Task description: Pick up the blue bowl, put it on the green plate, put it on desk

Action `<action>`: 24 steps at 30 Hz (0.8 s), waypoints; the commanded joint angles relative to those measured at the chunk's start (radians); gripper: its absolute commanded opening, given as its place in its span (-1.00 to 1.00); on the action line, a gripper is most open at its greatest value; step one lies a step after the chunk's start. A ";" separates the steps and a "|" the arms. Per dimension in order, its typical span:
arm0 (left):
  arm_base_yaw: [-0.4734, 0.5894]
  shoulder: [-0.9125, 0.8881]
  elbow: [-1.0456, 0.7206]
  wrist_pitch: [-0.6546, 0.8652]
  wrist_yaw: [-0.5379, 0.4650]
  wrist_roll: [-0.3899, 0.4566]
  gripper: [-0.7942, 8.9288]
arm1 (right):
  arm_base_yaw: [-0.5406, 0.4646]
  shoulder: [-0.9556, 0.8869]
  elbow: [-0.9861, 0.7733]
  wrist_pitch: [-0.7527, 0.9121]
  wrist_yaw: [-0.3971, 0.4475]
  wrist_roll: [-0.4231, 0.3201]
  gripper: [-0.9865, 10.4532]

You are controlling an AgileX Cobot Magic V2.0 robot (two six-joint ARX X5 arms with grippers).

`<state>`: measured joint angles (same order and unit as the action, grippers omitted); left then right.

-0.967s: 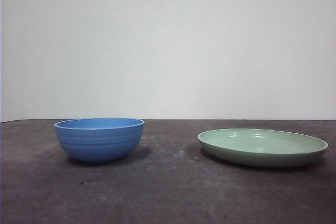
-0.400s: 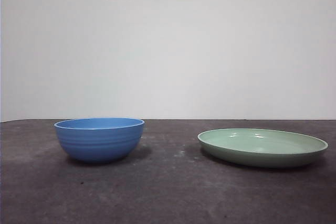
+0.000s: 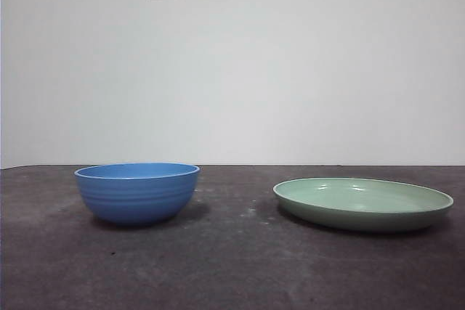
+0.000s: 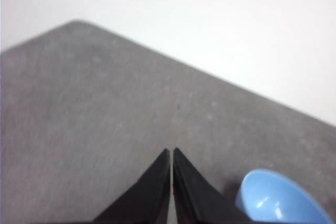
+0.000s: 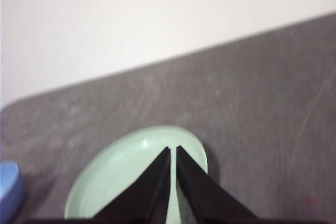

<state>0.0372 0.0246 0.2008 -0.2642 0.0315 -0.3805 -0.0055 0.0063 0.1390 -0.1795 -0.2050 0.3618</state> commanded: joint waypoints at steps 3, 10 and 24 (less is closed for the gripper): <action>0.002 0.058 0.117 -0.039 0.045 0.015 -0.82 | 0.002 0.031 0.111 -0.037 0.016 -0.013 -0.81; 0.002 0.226 0.298 -0.143 0.176 0.113 -0.82 | 0.002 0.200 0.327 -0.176 -0.024 -0.108 -0.81; -0.024 0.586 0.610 -0.406 0.521 0.283 -0.82 | 0.010 0.640 0.745 -0.610 -0.320 -0.377 -0.81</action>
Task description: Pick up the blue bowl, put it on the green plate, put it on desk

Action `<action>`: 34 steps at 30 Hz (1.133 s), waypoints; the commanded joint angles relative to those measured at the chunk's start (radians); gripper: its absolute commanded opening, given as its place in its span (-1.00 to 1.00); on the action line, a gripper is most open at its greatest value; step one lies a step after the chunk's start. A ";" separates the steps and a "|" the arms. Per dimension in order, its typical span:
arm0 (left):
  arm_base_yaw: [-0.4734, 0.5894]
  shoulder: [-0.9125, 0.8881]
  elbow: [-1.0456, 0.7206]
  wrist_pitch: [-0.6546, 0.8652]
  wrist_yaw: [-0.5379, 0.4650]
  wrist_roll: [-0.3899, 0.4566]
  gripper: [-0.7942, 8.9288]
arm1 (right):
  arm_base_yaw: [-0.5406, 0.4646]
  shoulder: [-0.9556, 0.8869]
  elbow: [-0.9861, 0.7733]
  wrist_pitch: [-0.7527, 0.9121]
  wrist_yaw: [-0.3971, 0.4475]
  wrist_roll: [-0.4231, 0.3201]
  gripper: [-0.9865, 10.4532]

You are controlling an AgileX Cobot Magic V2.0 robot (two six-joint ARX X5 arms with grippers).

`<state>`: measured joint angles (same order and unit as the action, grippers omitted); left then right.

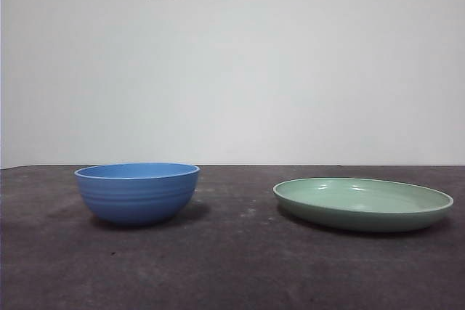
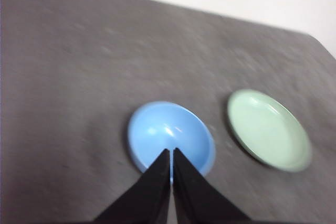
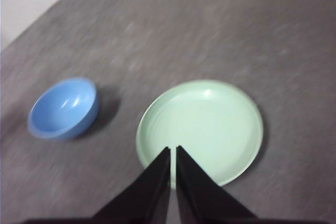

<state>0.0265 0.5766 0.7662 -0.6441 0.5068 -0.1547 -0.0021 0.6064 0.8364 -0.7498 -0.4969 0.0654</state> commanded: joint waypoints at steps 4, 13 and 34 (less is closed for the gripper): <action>-0.064 0.101 0.101 -0.118 0.097 0.104 -0.82 | 0.036 0.110 0.105 -0.131 -0.067 -0.132 -0.81; -0.192 0.163 0.137 -0.241 0.154 0.170 -0.82 | 0.162 0.157 0.129 -0.296 -0.090 -0.199 -0.81; -0.216 0.162 0.137 -0.253 0.151 0.165 0.07 | 0.204 0.157 0.129 -0.284 -0.087 -0.180 -0.06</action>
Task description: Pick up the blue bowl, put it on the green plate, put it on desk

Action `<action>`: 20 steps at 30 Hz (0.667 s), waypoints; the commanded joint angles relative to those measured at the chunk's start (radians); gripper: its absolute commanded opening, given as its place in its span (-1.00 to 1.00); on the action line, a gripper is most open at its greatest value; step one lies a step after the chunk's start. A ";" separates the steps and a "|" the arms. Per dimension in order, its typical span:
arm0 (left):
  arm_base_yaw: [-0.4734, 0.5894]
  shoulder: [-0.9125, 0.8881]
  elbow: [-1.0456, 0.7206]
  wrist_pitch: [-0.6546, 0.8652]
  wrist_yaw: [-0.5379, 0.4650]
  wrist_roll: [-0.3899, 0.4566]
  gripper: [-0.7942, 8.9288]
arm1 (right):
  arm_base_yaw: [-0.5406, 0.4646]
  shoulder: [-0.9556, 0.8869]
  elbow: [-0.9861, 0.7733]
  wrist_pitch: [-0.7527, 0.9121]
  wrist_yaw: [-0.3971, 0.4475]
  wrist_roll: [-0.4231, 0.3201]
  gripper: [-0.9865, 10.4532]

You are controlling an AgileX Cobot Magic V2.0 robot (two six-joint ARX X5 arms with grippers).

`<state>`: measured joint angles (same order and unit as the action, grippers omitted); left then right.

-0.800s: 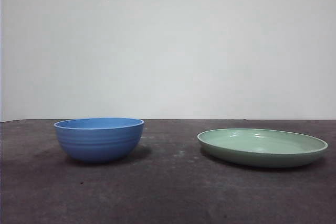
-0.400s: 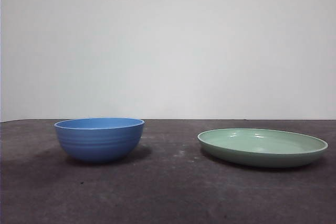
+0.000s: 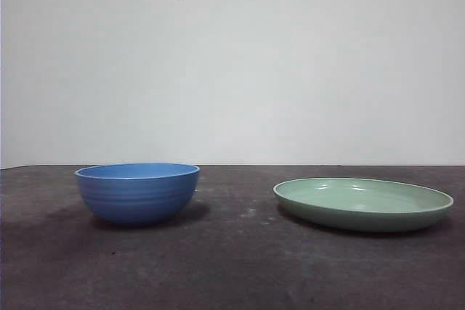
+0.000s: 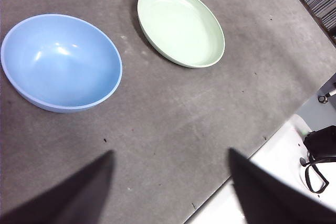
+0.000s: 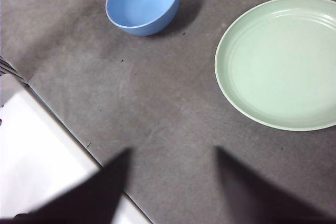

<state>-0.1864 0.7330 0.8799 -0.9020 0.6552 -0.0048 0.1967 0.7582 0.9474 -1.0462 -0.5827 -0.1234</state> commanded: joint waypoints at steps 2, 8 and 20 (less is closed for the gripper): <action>-0.003 0.006 0.024 0.005 0.002 0.014 0.07 | 0.005 0.005 0.018 0.017 -0.001 0.009 -0.06; -0.003 0.013 0.024 0.012 -0.055 -0.008 0.07 | 0.005 0.005 0.018 0.021 -0.001 0.012 -0.06; -0.011 0.160 0.090 0.076 -0.158 -0.068 0.06 | 0.005 0.005 0.018 0.029 0.006 0.012 -0.06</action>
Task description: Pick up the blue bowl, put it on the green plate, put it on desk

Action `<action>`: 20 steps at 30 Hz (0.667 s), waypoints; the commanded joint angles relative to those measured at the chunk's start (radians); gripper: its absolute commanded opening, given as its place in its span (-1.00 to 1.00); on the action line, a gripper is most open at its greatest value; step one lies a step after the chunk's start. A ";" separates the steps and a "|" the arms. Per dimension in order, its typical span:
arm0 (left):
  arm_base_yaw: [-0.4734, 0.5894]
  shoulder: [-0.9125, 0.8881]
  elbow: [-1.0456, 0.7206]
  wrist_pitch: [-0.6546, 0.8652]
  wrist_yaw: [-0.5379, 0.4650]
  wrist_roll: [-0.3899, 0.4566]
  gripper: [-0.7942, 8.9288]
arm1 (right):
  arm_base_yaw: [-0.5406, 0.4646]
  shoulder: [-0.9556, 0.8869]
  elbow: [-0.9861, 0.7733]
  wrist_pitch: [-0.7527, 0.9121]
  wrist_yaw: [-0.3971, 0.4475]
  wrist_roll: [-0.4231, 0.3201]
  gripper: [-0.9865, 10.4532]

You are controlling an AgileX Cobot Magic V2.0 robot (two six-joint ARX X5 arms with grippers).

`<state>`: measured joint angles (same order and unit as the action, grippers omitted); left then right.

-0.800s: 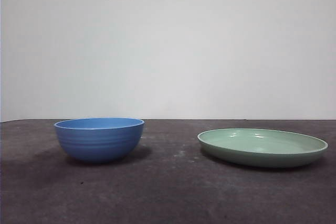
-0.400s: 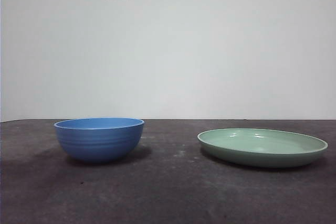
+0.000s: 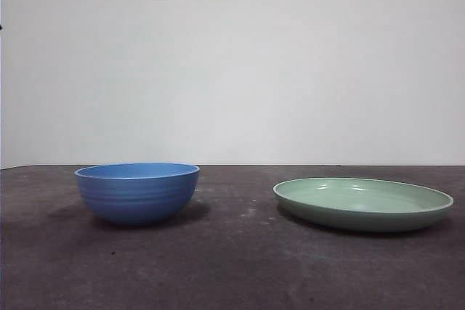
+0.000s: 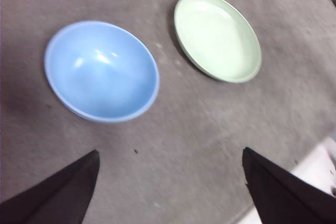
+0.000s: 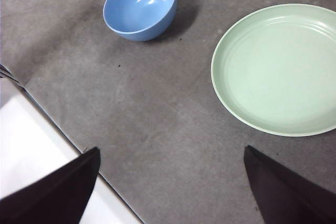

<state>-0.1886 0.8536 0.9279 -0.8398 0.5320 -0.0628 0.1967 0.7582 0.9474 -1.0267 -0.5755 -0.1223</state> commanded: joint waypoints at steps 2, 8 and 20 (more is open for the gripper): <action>-0.018 0.089 0.074 0.019 -0.072 -0.009 0.06 | 0.005 0.005 0.018 0.010 0.000 0.011 -0.06; -0.048 0.262 0.173 0.028 -0.151 0.000 0.05 | 0.005 0.005 0.018 0.010 0.000 0.011 -0.06; -0.089 0.589 0.255 0.135 -0.330 0.011 0.04 | 0.005 0.005 0.018 0.010 -0.001 0.011 -0.06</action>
<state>-0.2718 1.4120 1.1614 -0.7097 0.2092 -0.0647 0.1967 0.7582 0.9474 -1.0267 -0.5755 -0.1223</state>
